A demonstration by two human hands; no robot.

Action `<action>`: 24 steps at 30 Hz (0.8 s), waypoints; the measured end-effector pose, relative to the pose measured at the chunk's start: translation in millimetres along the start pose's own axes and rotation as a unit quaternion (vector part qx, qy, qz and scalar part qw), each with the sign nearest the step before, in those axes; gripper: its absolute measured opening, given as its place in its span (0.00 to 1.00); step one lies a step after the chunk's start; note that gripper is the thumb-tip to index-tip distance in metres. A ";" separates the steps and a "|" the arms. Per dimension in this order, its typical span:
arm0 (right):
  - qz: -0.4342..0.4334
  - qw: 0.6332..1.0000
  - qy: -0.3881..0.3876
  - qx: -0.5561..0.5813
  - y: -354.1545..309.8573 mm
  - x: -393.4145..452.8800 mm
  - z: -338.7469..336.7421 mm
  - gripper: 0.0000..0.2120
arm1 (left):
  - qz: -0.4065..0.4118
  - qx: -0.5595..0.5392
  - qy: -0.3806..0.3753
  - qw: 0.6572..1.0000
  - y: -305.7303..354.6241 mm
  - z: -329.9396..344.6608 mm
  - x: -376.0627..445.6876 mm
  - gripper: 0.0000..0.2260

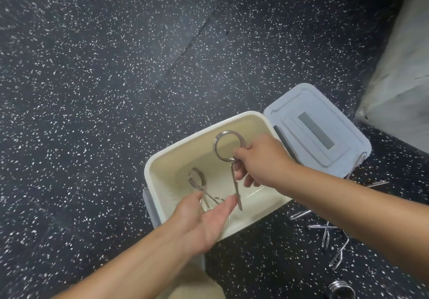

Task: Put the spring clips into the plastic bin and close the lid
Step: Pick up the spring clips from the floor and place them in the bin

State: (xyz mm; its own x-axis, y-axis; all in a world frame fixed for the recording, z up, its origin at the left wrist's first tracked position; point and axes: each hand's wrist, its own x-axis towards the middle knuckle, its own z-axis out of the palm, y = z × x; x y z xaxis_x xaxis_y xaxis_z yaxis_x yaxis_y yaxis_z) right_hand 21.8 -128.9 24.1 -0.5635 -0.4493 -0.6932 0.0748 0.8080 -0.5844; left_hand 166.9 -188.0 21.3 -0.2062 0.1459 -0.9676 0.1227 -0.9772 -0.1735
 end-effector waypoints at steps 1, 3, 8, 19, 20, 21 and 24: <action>0.011 1.000 -0.001 -0.004 -1.6 6.8 6.1 0.17 | -0.005 -0.002 0.012 1.000 -0.2 1.5 -4.5 0.26; 0.033 0.999 0.002 -0.024 -2.1 22.2 15.7 0.16 | -0.001 0.009 0.024 1.000 1.7 0.7 -8.5 0.26; 0.092 0.993 0.022 -0.071 17.6 69.1 31.3 0.17 | 0.050 0.036 0.030 0.998 6.6 -1.5 -12.4 0.27; 0.134 0.965 0.012 -0.226 45.8 82.4 49.0 0.09 | 0.117 0.101 -0.015 0.988 17.2 6.7 -7.2 0.19; 0.124 0.965 0.014 -0.229 47.6 82.2 47.8 0.08 | 0.125 0.118 -0.017 0.985 17.9 7.9 -6.4 0.16; 0.114 0.967 0.020 -0.228 49.9 83.2 47.4 0.07 | 0.132 0.134 -0.019 0.982 18.3 8.9 -5.4 0.13; 0.083 0.976 0.057 -0.194 49.5 78.2 45.2 0.07 | 0.143 0.169 -0.026 0.975 16.5 12.8 -5.8 0.08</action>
State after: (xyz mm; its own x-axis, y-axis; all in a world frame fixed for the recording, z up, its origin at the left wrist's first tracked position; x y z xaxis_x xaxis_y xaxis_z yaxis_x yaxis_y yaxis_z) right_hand 18.7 -141.3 -78.2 -0.6604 -0.2721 -0.6999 -0.1321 0.9596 -0.2484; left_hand 157.7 -206.9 26.5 -0.2610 -0.1400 -0.9551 -0.1433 -0.9728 0.1818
